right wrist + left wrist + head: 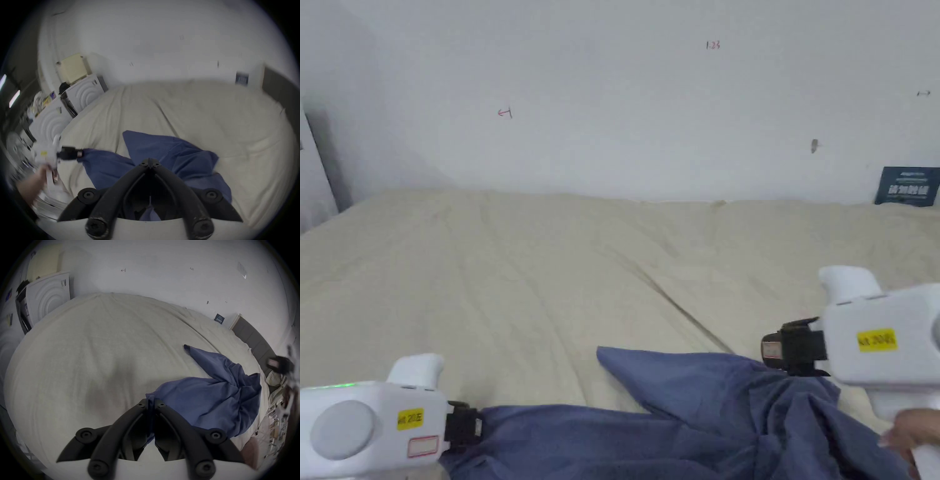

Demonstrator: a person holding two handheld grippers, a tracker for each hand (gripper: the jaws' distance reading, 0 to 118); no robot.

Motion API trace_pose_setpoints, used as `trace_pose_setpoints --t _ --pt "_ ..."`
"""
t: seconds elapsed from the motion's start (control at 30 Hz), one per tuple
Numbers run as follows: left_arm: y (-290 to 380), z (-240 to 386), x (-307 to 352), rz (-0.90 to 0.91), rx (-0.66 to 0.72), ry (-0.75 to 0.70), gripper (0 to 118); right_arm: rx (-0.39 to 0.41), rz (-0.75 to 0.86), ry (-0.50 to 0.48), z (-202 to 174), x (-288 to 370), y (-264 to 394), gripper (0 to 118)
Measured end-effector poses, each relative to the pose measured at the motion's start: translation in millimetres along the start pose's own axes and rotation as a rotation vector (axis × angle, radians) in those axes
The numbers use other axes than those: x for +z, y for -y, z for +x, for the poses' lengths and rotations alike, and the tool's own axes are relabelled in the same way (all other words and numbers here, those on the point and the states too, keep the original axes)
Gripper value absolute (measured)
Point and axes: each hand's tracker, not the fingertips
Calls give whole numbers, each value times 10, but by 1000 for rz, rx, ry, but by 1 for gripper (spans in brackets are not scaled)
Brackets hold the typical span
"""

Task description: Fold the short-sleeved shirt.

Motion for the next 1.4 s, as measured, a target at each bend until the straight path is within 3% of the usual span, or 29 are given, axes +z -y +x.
trace_pose_setpoints --t 0.03,0.07,0.1,0.13,0.2,0.23,0.3,0.43,0.47,0.5,0.53,0.57,0.67,0.8,0.97,1.23,1.4 --pt "29 5 -1 5 2 5 6 -17 -81 31 122 -240 -179 6" --pt "49 11 -5 6 0 10 6 -19 -175 82 201 -453 -332 33" --pt "92 28 -18 3 -6 18 6 -27 -233 165 269 -683 -457 70" --pt "107 37 -35 -13 -15 30 6 -26 -306 226 346 -897 -546 90" --pt "139 54 -53 -26 -48 29 6 -40 -346 319 452 -1226 -594 90" --pt "181 64 -41 -25 -57 28 6 -55 -362 299 524 -1353 -619 90" --pt "183 50 -46 -30 -70 32 6 -113 -352 348 636 -1525 -636 90" --pt "222 37 -27 -36 -63 41 6 -138 -480 392 832 -1674 -472 88" --pt "216 25 -35 -40 -56 45 6 -125 -507 350 847 -1632 -427 81" --pt "196 -42 -51 -46 -53 46 6 -59 -459 314 798 -1550 -405 59" --pt "194 -46 -57 -51 -49 45 6 18 -355 304 747 -1436 -404 6" --pt "192 -45 -59 -53 -47 43 6 37 -324 316 732 -1359 -394 2" --pt "191 -11 -12 -56 -45 37 6 -56 -257 244 803 -1056 -373 2" --pt "144 66 217 -18 -13 50 6 -112 -136 105 779 -380 -462 2" --pt "-88 262 625 31 -42 25 6 -74 -21 81 680 550 -582 2" --pt "-853 694 1601 235 -60 92 6 -53 239 181 331 2057 -822 2" --pt "-1406 940 2220 373 -93 95 6 -27 336 176 140 2665 -1125 2"
